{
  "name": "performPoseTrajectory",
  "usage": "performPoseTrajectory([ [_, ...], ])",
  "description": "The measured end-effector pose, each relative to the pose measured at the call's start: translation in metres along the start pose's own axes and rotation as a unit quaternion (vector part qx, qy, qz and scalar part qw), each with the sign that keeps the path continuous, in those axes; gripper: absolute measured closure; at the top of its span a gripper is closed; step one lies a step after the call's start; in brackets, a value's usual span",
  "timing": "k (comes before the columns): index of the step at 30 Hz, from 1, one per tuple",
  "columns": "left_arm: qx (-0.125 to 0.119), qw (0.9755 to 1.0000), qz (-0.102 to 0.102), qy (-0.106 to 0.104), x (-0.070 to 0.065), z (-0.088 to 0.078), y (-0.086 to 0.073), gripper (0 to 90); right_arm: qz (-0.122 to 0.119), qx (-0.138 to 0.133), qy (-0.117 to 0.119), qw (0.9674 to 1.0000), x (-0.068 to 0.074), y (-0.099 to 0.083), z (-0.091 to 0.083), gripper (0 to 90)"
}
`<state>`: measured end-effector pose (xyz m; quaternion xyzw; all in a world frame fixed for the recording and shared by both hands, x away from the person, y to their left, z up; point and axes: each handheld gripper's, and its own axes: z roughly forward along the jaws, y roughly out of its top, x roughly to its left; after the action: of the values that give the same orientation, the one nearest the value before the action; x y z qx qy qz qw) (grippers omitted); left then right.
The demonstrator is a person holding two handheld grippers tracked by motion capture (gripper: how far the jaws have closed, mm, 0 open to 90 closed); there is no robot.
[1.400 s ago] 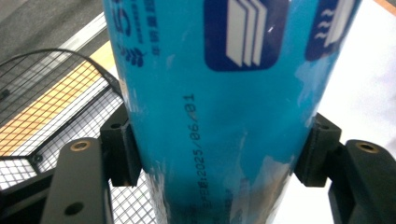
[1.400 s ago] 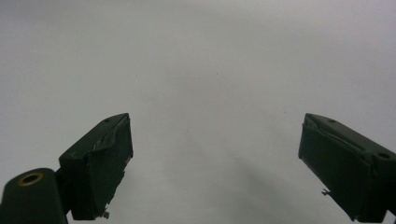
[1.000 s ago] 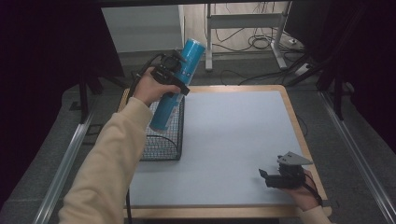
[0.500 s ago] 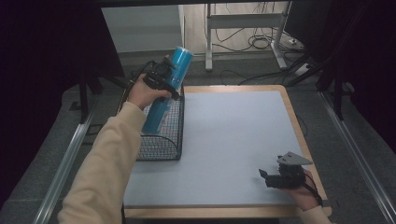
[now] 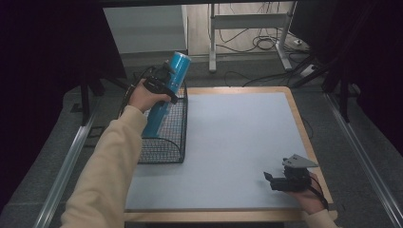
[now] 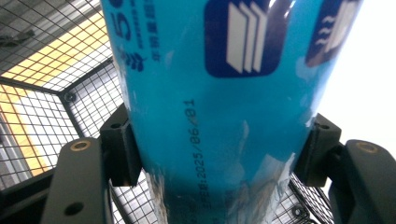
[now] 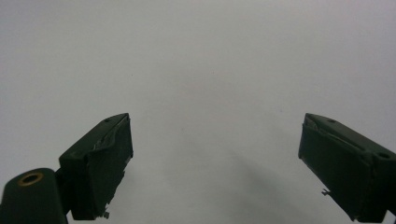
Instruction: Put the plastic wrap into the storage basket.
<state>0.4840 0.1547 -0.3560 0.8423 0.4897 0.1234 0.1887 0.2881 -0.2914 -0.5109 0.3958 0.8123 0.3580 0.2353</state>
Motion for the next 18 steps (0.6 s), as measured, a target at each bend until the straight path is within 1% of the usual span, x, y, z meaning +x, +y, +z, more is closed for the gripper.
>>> performPoseTrajectory([
  [3,0.003,1.0000,0.002,0.001,0.000,0.004,0.000,31.9,0.002,-0.002,0.002,1.0000,0.000,0.000,0.000,10.3],
  [5,0.006,1.0000,0.003,0.000,-0.001,0.011,0.001,32.0,0.003,-0.002,0.004,1.0000,0.000,0.000,-0.001,10.3],
  [6,0.006,1.0000,0.003,0.000,-0.001,0.011,0.001,32.0,0.003,-0.002,0.004,1.0000,0.000,0.000,-0.001,10.3],
  [8,0.009,0.9999,0.002,0.005,-0.001,0.016,0.003,32.0,0.003,-0.003,0.002,1.0000,0.000,0.000,-0.001,10.3],
  [10,0.011,0.9999,0.003,0.005,-0.001,0.018,0.003,32.0,0.003,-0.003,0.002,1.0000,-0.001,0.000,-0.001,10.3],
  [11,0.013,0.9999,0.003,0.008,0.000,0.021,0.004,32.0,0.003,-0.004,0.002,1.0000,-0.001,0.000,-0.001,10.3],
  [15,0.018,0.9997,0.008,0.012,0.002,0.027,0.004,32.0,0.002,-0.006,0.005,1.0000,-0.001,0.000,-0.001,10.3],
  [18,0.022,0.9997,0.008,0.011,0.004,0.033,0.005,31.9,0.001,-0.006,0.005,1.0000,-0.001,0.000,-0.001,10.3],
])
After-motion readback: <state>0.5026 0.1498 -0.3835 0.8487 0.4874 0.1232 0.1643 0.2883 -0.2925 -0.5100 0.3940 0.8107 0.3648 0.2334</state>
